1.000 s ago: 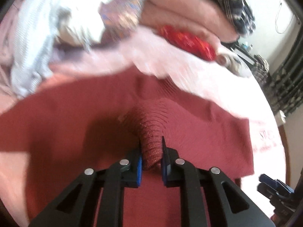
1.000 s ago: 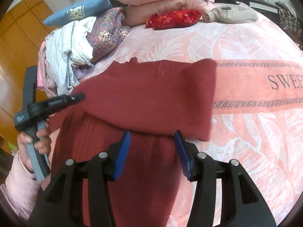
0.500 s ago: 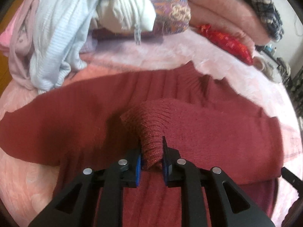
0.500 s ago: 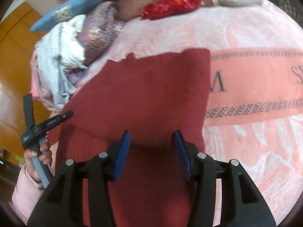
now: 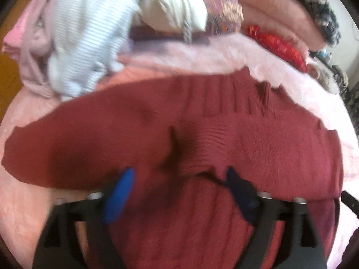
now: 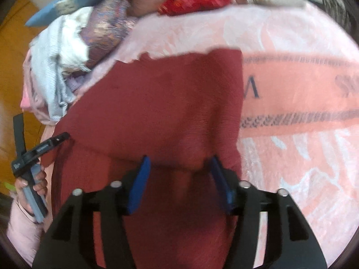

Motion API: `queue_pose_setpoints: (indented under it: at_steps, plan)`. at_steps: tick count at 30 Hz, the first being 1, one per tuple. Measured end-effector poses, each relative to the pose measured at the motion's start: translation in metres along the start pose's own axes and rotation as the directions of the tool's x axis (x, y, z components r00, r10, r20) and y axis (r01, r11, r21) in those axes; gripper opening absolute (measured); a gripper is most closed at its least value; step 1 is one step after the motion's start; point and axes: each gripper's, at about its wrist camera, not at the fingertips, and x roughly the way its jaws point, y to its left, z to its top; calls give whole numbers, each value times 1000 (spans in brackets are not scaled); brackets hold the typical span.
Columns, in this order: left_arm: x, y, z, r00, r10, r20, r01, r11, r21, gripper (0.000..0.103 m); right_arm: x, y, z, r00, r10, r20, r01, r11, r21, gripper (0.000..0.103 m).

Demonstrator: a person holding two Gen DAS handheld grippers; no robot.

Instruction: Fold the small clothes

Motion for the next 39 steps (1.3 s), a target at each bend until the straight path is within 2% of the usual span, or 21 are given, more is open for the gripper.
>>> queue_pose_setpoints:
  at_steps: [3,5,9,13,20,27,32,36,37,38,39]
  plan:
    - [-22,48,-4,1000,11,8,-11,1000,-25,97,-19,25,-11,1000,14,24,-13,998,-55,73]
    - [-30,87,-5,999,49,0,-49,997,-66,98,-24,40,-20,1000,15,21,-13,996,-91,80]
    - [-35,161,-3,988,152,-21,-154,978,-143,98,-21,68,-33,1000,4,-5,-4,989,-147,80]
    - [-38,236,-1,967,249,-45,-253,940,-229,98,-9,88,-47,998,34,-46,-41,987,-158,81]
    - [-25,325,1,949,300,-102,-316,889,-331,98,12,109,-62,995,35,-91,-51,982,-180,81]
    - [-6,362,0,929,340,-147,-370,859,-354,98,20,116,-71,992,42,-119,-64,981,-184,81]
    - [12,378,-4,934,310,-179,-356,854,-379,98,27,117,-76,990,36,-134,-60,982,-177,81]
    - [22,380,-7,945,286,-158,-327,854,-405,97,30,119,-80,989,32,-143,-58,982,-181,81]
    - [22,379,-8,947,284,-151,-321,854,-410,95,31,120,-82,989,27,-144,-54,981,-187,81]
    - [22,377,-8,952,270,-144,-306,859,-412,80,31,120,-83,989,23,-144,-51,980,-191,81]
    - [21,374,-6,961,242,-132,-275,871,-406,70,31,120,-84,989,23,-144,-50,980,-191,81]
